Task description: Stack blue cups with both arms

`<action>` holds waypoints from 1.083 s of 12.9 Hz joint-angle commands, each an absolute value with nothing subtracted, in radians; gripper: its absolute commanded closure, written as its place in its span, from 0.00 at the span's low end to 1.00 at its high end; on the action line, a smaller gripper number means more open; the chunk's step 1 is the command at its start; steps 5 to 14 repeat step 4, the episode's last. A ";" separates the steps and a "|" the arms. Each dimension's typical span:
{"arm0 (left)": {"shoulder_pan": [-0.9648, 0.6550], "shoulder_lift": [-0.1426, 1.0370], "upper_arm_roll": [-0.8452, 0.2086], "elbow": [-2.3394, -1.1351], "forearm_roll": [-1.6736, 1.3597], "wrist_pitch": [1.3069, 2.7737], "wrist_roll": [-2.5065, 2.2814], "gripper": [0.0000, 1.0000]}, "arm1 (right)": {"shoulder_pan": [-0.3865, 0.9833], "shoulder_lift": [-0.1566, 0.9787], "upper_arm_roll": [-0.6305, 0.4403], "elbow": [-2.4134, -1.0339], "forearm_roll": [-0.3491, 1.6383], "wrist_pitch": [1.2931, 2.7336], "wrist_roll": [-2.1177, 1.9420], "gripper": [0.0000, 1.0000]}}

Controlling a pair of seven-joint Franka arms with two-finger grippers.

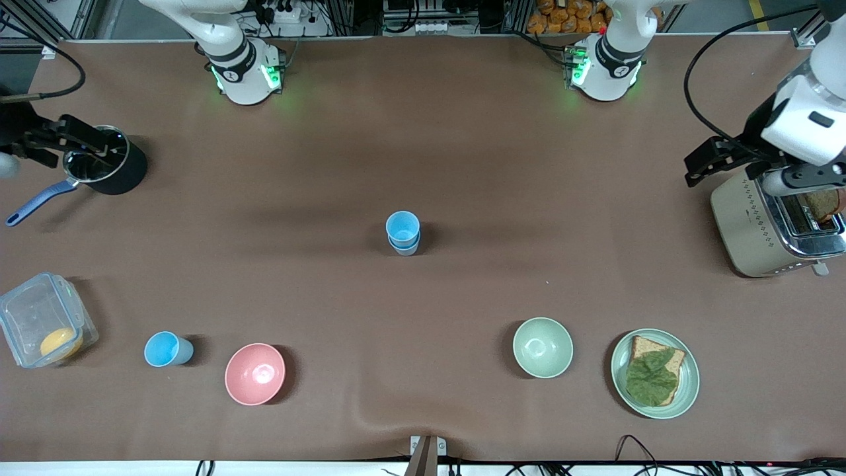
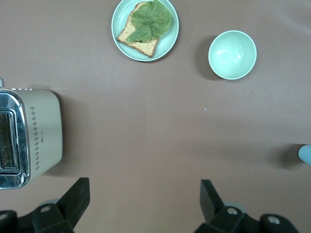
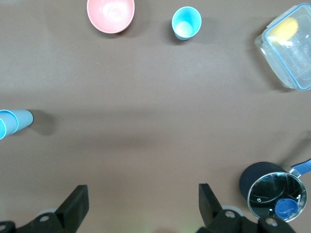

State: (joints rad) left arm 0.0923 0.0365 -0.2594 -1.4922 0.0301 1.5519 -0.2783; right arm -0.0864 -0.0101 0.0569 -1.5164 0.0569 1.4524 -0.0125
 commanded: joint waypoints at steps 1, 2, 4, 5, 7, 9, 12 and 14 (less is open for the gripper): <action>0.124 0.025 -0.262 -1.483 0.034 1.528 -0.204 0.00 | -0.150 -0.017 0.074 -1.505 0.052 1.436 -0.012 0.00; 0.138 0.025 -0.262 -1.483 0.032 1.525 -0.192 0.00 | -0.167 -0.018 0.075 -1.506 0.054 1.427 -0.012 0.00; 0.138 0.026 -0.262 -1.485 0.032 1.523 -0.190 0.00 | -0.183 -0.011 0.077 -1.513 0.066 1.434 -0.014 0.00; 0.138 0.026 -0.262 -1.485 0.032 1.523 -0.190 0.00 | -0.183 -0.011 0.077 -1.513 0.066 1.434 -0.014 0.00; 0.138 0.026 -0.262 -1.485 0.032 1.523 -0.190 0.00 | -0.183 -0.011 0.077 -1.513 0.066 1.434 -0.014 0.00; 0.138 0.026 -0.262 -1.485 0.032 1.523 -0.190 0.00 | -0.183 -0.011 0.077 -1.513 0.066 1.434 -0.014 0.00; 0.138 0.026 -0.262 -1.485 0.032 1.523 -0.190 0.00 | -0.183 -0.011 0.077 -1.513 0.066 1.434 -0.014 0.00; 0.138 0.026 -0.262 -1.485 0.032 1.523 -0.190 0.00 | -0.183 -0.011 0.077 -1.513 0.066 1.434 -0.014 0.00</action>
